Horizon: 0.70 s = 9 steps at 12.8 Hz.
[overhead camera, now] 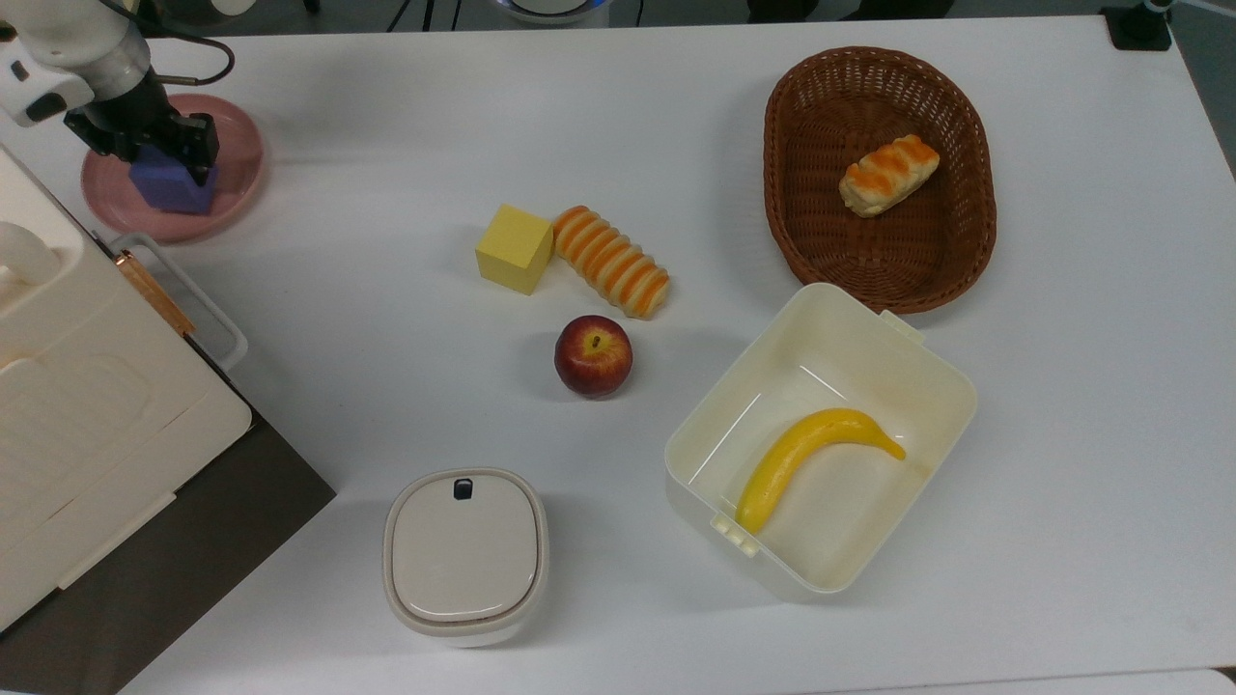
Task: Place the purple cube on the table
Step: 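Lower the gripper and close it on the purple cube, then lift the purple cube off the plate and carry it toward the yellow cube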
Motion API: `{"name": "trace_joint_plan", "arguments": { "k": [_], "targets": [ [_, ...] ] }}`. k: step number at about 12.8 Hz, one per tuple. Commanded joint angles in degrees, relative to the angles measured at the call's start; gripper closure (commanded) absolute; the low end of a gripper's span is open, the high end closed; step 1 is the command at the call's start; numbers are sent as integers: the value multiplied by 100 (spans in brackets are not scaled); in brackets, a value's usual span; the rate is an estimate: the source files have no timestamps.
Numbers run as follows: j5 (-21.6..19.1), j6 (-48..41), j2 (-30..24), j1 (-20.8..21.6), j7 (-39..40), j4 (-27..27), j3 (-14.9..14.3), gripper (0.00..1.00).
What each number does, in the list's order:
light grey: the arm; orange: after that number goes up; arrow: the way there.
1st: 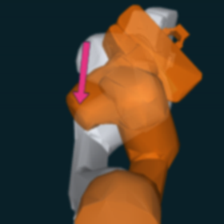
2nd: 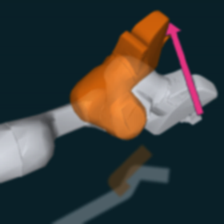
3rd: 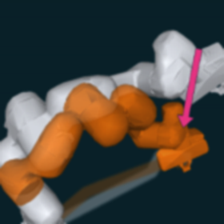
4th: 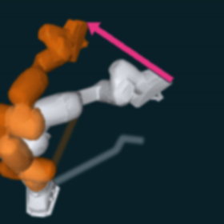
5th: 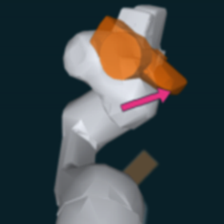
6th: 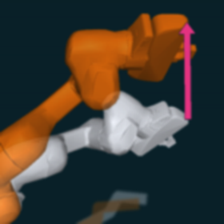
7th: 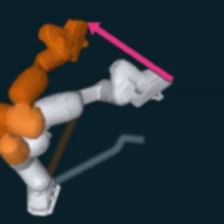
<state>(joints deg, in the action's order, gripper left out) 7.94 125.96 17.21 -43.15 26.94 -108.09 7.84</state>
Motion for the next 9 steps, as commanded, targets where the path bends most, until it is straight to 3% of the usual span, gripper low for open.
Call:
{"name": "trace_joint_plan", "arguments": {
  "k": [1,3,6,8,9],
  "targets": [
    [50,-739,-209,227,-152,436,470,80],
    [50,-731,-209,508,-976,516,849,79],
    [41,-574,-148,1385,-1961,517,912,71],
    [76,-258,-8,1887,-2603,517,912,32],
    [85,-230,19,1950,-2728,517,912,1]
  ]
}}
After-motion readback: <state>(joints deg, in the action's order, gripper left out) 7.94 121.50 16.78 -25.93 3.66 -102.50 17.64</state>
